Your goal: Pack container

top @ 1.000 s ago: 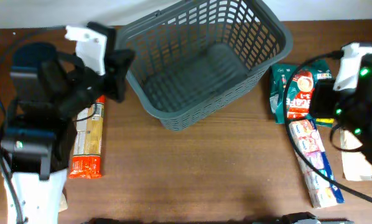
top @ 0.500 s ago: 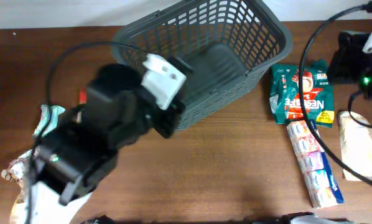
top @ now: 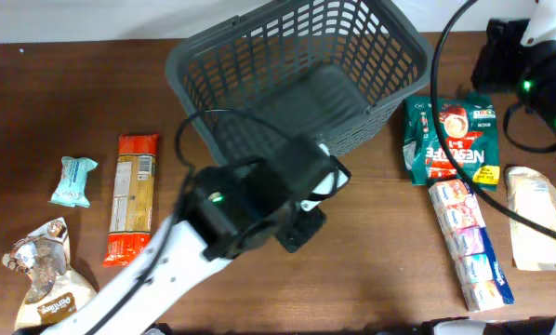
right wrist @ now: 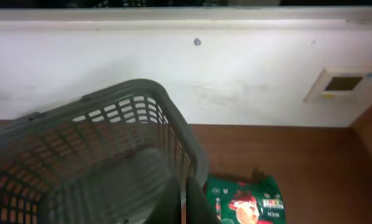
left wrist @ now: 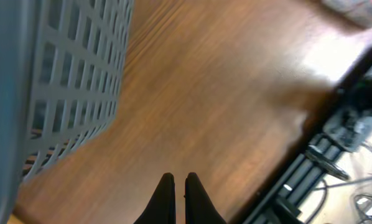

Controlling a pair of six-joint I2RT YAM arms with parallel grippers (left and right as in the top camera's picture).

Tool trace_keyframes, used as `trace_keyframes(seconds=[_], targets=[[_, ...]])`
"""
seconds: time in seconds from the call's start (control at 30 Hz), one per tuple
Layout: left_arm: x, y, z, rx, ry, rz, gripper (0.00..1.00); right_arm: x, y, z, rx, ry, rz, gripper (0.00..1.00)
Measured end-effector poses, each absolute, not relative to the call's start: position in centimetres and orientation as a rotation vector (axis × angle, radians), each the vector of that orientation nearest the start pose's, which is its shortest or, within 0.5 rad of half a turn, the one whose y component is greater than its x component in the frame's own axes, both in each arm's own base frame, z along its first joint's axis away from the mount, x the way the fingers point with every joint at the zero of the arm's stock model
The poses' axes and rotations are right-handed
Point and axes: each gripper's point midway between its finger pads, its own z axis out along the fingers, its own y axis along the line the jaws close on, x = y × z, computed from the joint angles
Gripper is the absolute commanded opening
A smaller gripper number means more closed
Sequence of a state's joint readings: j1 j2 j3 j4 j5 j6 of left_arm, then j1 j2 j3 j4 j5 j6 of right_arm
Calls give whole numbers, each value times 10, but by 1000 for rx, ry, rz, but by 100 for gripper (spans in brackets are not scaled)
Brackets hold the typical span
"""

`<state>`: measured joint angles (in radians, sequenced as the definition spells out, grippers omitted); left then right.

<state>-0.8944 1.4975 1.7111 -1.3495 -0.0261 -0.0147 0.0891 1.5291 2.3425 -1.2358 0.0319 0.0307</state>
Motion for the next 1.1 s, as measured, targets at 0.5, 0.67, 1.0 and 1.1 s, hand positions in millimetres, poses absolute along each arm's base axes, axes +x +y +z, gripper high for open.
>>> trace_keyframes(seconds=[0.5, 0.67, 1.0, 1.1], targets=[[249, -237, 254, 926, 2502, 53, 2, 393, 15, 411, -104, 2277, 311, 3], [253, -235, 251, 859, 2523, 70, 2, 389, 22, 383, -159, 2388, 363, 3], [257, -240, 236, 829, 2574, 85, 2, 396, 24, 351, -307, 2472, 365, 3], [257, -240, 236, 823, 2577, 83, 2, 402, 24, 341, -340, 2492, 365, 4]])
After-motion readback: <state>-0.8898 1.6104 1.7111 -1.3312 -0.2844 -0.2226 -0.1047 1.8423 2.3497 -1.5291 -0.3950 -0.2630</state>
